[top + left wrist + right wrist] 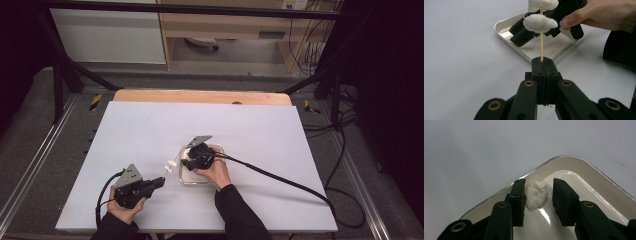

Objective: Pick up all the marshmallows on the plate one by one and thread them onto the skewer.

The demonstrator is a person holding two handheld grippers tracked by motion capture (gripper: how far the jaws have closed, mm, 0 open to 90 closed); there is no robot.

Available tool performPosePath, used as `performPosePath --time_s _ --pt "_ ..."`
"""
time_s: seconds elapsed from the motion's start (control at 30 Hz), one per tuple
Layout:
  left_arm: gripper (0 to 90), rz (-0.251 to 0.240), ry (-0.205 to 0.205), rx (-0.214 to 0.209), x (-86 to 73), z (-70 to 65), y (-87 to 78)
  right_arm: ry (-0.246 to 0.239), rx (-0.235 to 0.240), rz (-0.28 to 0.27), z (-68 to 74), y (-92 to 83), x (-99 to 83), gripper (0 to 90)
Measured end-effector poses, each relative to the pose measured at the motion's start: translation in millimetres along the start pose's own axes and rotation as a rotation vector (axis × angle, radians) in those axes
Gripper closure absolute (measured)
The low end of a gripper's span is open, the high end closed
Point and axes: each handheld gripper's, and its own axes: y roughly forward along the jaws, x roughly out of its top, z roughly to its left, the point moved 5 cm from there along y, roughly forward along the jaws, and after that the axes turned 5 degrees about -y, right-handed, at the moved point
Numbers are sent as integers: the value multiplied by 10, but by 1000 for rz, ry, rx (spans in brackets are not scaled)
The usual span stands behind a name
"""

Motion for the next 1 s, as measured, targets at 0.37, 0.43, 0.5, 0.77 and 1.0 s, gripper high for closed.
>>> performPosePath --time_s 0.37,0.43,0.5,0.77,1.0 --pt "888 -5 1 3 1 -2 -4 -11 4 4 -4 8 -1 728" --pt "888 -6 0 4 2 0 -7 -7 9 2 -8 -15 4 736" --pt "888 -8 -1 5 3 0 -10 -3 12 -5 -15 -59 21 742" --pt "888 -9 5 4 4 -13 -7 21 28 -44 -54 -343 103 751" --pt "889 -6 10 -1 1 -36 8 58 45 -102 -119 -637 50 758"
